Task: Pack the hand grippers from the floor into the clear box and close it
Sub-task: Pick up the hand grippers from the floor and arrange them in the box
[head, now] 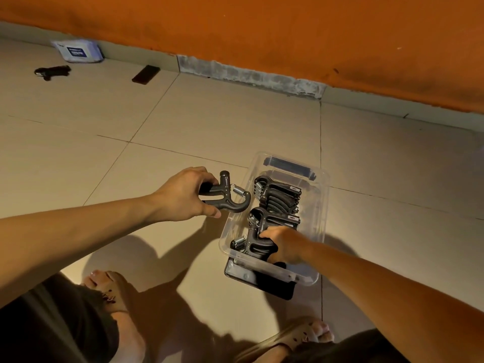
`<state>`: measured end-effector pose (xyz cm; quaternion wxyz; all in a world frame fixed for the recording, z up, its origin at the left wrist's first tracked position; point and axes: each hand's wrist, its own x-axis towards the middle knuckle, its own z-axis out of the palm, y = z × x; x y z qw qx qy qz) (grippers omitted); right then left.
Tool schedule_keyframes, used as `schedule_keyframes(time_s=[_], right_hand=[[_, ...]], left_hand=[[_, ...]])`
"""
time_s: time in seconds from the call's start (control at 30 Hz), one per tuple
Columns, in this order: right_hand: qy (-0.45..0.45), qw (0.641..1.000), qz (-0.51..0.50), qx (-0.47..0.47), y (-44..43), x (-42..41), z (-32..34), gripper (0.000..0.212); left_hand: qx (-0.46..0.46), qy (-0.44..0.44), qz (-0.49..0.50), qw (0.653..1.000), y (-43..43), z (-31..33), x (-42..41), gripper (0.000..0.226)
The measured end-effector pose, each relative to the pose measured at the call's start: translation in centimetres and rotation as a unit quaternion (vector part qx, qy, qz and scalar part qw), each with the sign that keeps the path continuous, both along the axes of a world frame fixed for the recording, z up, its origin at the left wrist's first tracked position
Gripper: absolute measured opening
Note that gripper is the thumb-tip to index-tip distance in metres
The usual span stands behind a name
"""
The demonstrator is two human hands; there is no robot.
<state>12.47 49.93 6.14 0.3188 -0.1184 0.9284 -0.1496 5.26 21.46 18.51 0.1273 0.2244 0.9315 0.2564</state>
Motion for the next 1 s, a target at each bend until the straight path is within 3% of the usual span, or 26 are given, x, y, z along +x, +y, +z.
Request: schedule_keyframes(time_s=[0.1,0.2,0.3,0.4,0.67,0.73,0.9,1.0], right_hand=[[0.020,0.998,-0.060,-0.031,-0.3,-1.2,3.3,0.077],[0.044,0.974,-0.167,-0.148,-1.1,-2.8,9.0,0.069],[0.018,0.898,-0.304,-0.316,-2.1,-3.3,14.3,0.042],[-0.049,0.816,-0.414,-0.400,-3.0,-2.9,16.6,0.027],[-0.011,0.731,-0.488,-0.477,-5.5,-3.2,15.9,0.038],[0.010,0.735,-0.484,-0.475,-5.4,-3.5,15.8,0.035],[0.103,0.813,-0.387,-0.422,-4.2,-4.2,17.1,0.025],[0.157,0.859,-0.302,-0.382,-4.6,-4.6,17.7,0.024]], left_hand=[[-0.006,0.013,0.007,1.000,0.0,0.0,0.2,0.064],[0.017,0.038,0.034,0.999,0.2,0.3,0.5,0.059],[0.042,0.080,0.052,0.995,0.6,1.0,0.7,0.057],[0.051,0.133,0.051,0.988,1.3,1.8,0.8,0.061],[0.053,0.149,0.063,0.985,3.0,3.1,1.5,0.066],[0.028,0.141,0.052,0.988,3.0,3.7,1.2,0.067],[0.088,0.155,0.061,0.982,2.2,5.5,-0.6,0.041],[0.174,0.035,0.052,0.983,2.1,6.2,-1.7,0.029]])
